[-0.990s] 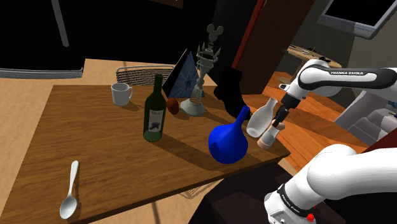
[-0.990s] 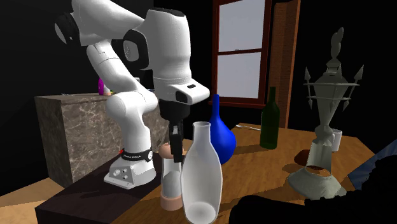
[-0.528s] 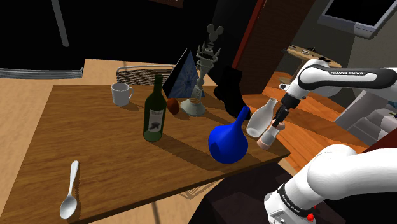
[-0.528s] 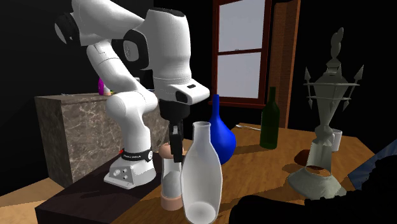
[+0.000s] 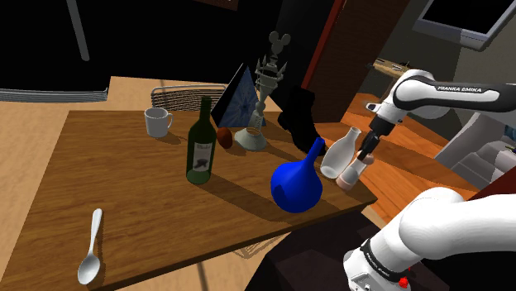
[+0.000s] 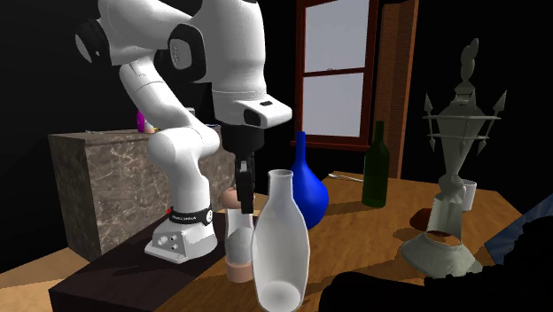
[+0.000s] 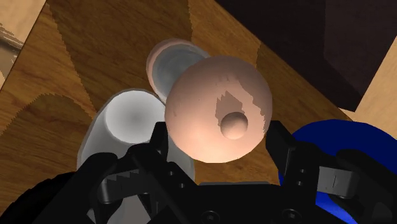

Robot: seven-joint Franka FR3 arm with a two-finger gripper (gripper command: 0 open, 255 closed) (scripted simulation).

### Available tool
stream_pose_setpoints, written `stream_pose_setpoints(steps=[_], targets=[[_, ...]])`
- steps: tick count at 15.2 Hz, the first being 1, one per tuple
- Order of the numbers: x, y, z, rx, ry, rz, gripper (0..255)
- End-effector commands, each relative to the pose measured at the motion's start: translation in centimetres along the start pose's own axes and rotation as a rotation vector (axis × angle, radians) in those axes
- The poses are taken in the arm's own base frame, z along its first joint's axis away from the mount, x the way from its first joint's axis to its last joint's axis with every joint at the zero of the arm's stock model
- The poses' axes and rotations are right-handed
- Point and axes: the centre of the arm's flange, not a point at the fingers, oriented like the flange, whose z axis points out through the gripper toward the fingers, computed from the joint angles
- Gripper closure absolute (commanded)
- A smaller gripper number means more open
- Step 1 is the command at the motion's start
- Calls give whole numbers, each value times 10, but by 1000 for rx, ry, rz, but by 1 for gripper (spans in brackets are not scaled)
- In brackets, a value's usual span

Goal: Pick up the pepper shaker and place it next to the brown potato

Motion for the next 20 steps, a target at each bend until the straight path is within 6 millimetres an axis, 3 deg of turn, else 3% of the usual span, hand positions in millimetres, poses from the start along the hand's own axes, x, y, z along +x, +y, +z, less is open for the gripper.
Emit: stream_pose_setpoints(steps=[1,20], targets=[[1,-3,-11,0,0,0,255],[4,-26,-108,0,0,0,255]])
